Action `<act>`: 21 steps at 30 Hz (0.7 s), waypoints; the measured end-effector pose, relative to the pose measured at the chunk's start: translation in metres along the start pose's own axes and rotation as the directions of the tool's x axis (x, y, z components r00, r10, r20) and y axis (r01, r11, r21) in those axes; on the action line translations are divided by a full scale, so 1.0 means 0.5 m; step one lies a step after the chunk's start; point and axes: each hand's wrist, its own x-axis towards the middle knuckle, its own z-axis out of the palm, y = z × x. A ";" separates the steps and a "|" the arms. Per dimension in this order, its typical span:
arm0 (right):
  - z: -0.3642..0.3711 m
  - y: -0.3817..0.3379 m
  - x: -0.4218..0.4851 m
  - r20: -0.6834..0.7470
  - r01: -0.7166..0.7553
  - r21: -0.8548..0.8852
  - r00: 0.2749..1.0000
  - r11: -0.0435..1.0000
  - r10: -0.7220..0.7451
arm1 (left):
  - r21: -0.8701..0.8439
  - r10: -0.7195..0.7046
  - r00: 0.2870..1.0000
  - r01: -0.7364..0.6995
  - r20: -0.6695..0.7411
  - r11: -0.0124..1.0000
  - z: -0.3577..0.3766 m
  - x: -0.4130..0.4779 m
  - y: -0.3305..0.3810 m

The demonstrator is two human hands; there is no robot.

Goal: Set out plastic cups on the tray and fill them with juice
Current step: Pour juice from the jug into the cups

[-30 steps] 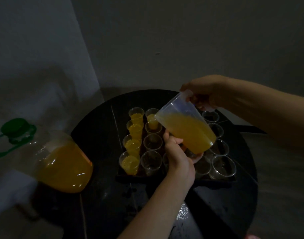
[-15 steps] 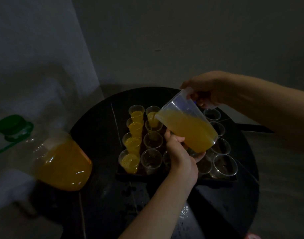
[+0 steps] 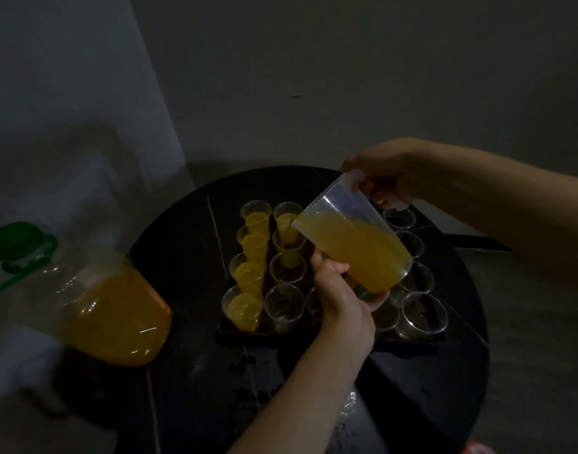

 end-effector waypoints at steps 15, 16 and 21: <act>-0.008 -0.004 -0.004 0.017 0.013 -0.003 1.000 1.000 -0.013 | -0.009 -0.005 1.000 0.005 -0.008 1.000 0.010 0.002 0.000; -0.009 -0.004 -0.004 0.015 0.008 -0.001 1.000 1.000 -0.008 | -0.008 -0.005 1.000 0.005 -0.009 1.000 0.011 0.002 0.000; -0.008 -0.007 -0.003 0.004 0.002 0.015 1.000 1.000 -0.002 | -0.013 -0.008 1.000 0.008 -0.011 1.000 0.013 0.004 0.003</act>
